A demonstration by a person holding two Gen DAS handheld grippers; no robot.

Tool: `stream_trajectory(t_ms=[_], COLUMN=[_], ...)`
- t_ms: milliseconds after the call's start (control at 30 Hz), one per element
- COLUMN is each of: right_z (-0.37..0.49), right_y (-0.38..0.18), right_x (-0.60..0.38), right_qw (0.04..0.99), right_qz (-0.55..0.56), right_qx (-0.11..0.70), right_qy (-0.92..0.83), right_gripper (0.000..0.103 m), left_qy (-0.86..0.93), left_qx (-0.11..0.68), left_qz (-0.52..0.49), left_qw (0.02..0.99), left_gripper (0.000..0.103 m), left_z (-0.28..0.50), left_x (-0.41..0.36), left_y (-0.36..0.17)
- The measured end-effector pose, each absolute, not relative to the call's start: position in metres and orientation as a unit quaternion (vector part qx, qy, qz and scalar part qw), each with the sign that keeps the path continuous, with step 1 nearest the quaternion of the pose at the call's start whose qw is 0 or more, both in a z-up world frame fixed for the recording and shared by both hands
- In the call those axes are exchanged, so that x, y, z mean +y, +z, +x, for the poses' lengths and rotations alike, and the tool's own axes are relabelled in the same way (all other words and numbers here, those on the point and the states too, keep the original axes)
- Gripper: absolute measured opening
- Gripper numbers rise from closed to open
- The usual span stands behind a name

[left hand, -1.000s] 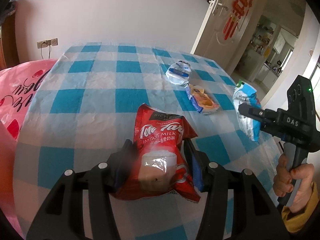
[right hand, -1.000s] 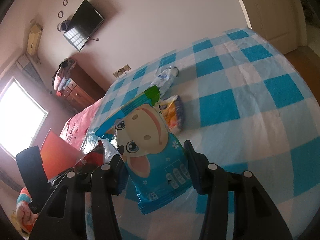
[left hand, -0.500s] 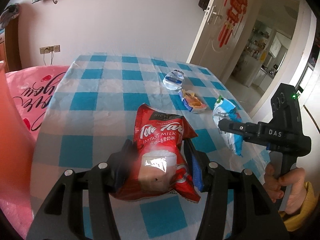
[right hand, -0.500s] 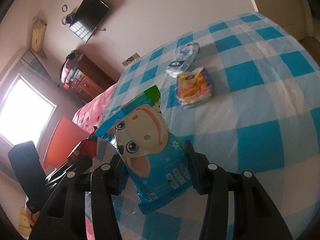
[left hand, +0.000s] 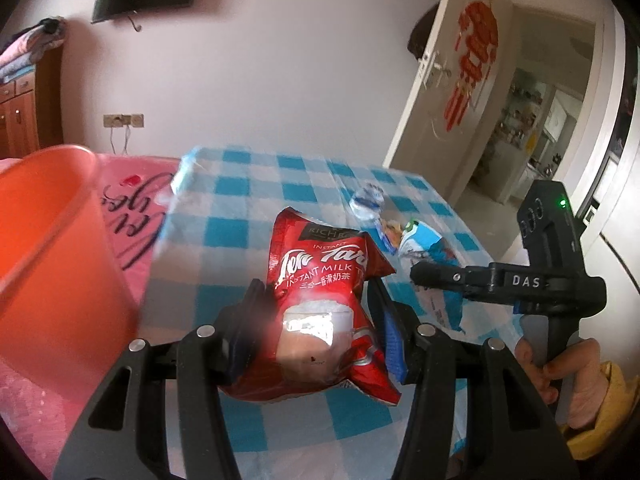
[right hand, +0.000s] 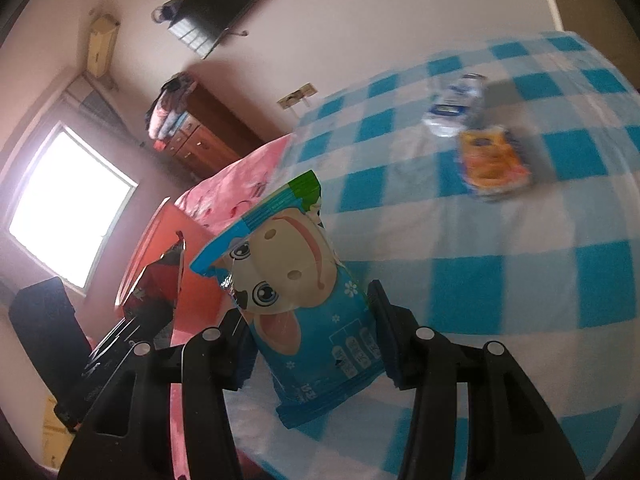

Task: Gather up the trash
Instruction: 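Carry both bags over the orange bucket and open both tools to drop them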

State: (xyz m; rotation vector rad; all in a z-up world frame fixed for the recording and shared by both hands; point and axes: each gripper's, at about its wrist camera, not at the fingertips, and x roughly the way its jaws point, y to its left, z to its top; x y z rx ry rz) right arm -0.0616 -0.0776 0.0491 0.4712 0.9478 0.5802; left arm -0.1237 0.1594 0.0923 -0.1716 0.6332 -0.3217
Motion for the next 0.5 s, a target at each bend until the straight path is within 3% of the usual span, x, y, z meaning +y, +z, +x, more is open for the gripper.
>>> stream_trajectory(t_ms=[500], right_z=[-0.039], right_y=[0.135], right_x=[0.063], right_qw=[0.796], right_qz=[0.184], right_qx=[0.42], right_qy=[0.396], right_gripper=[0.051], left_qy=[-0.015], left_qx=[0.222], left_qz=[-0.123], left_qw=[0.967], left_gripper=[0.054], left_z=[-0.168], left_x=[0.275], left_y=[0.152])
